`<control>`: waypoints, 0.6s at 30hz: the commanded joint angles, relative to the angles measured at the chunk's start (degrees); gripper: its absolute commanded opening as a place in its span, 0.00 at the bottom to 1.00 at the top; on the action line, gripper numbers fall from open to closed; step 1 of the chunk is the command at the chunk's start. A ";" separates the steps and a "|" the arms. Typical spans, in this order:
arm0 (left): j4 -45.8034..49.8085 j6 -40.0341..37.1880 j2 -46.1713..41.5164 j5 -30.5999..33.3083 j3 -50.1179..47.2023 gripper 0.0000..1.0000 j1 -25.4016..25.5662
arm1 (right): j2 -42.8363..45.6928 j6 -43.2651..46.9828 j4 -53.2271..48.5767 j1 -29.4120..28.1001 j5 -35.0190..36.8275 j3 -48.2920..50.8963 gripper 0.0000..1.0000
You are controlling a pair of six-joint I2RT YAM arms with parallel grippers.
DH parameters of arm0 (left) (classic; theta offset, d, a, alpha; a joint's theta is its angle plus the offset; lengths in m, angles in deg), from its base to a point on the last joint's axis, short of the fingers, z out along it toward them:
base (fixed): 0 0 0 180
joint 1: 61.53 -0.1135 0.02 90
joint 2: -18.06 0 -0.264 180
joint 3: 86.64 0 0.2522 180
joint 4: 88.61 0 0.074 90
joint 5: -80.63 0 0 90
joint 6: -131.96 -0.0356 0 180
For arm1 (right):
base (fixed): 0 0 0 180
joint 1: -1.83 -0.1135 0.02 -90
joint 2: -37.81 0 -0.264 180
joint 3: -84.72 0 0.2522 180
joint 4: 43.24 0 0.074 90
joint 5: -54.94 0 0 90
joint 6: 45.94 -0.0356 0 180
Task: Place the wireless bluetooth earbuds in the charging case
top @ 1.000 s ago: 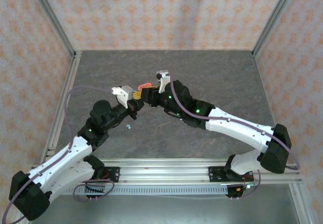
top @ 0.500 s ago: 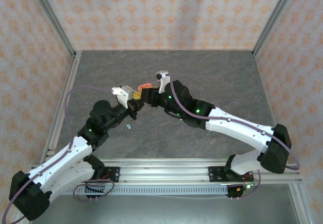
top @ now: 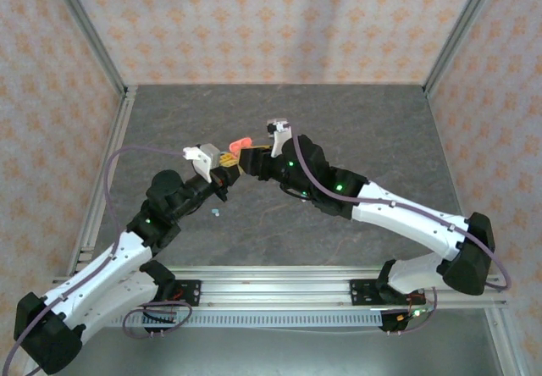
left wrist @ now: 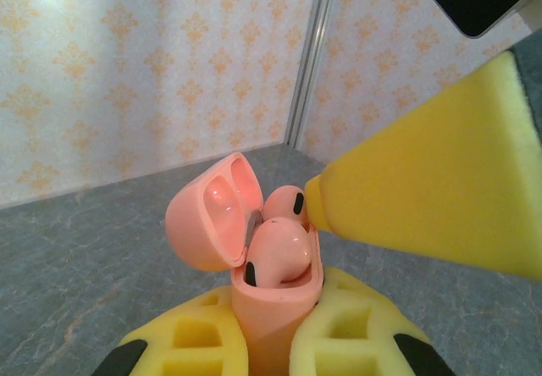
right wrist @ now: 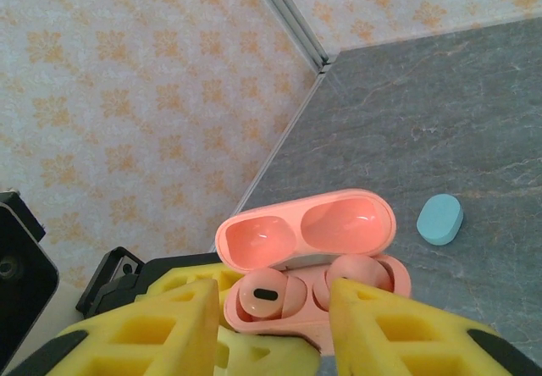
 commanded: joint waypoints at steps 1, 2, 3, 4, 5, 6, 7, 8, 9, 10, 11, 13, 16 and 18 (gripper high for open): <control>-2.08 -1.23 -1.77 0.79 1.65 0.00 0.17 | 2.44 -0.92 -3.12 -0.45 -0.03 -2.47 0.39; -1.88 -1.25 -1.83 0.61 1.65 0.00 0.21 | 2.72 -0.87 -3.49 -0.45 -0.18 -2.86 0.38; -1.73 -1.43 -1.88 0.26 1.70 0.00 0.15 | 3.17 -0.64 -4.09 -0.45 -0.27 -3.22 0.36; -1.42 -1.54 -2.00 -0.08 1.73 0.00 0.11 | 3.50 -0.22 -4.94 -0.45 -0.11 -3.71 0.35; -1.13 -1.62 -2.11 -0.58 1.82 0.00 0.17 | 3.99 0.46 -6.02 -0.45 0.16 -4.34 0.35; -0.70 -1.77 -2.18 -1.15 1.91 0.00 0.17 | 4.51 1.32 -7.48 -0.34 0.59 -5.18 0.35; -0.29 -1.95 -2.14 -1.71 2.12 0.00 0.17 | 4.87 2.01 -8.92 -0.15 0.70 -6.02 0.35; 0.18 -2.12 -2.14 -2.44 2.33 0.00 0.17 | 5.10 2.83 -10.69 0.26 0.53 -7.27 0.35; 0.59 -2.35 -1.89 -3.32 2.63 0.00 0.09 | 5.24 3.51 -12.59 0.70 0.30 -8.42 0.35; 1.31 -2.57 -1.55 -4.32 3.05 0.00 0.13 | 5.38 4.24 -14.71 1.24 -0.07 -9.78 0.35; 1.94 -2.58 -1.15 -5.22 3.60 0.00 0.14 | 5.46 4.91 -16.66 1.96 -0.62 -11.11 0.35; 2.07 -2.30 -0.59 -6.79 4.17 0.00 0.17 | 5.48 5.72 -20.07 3.63 -1.83 -13.12 0.36; 1.21 -1.53 0.13 -9.03 4.45 0.00 0.17 | 5.55 5.55 -23.42 7.45 -6.21 -14.59 0.37; 1.14 -1.34 1.12 -11.99 5.08 0.00 0.22 | 5.52 5.04 -24.44 10.28 -10.50 -14.75 0.41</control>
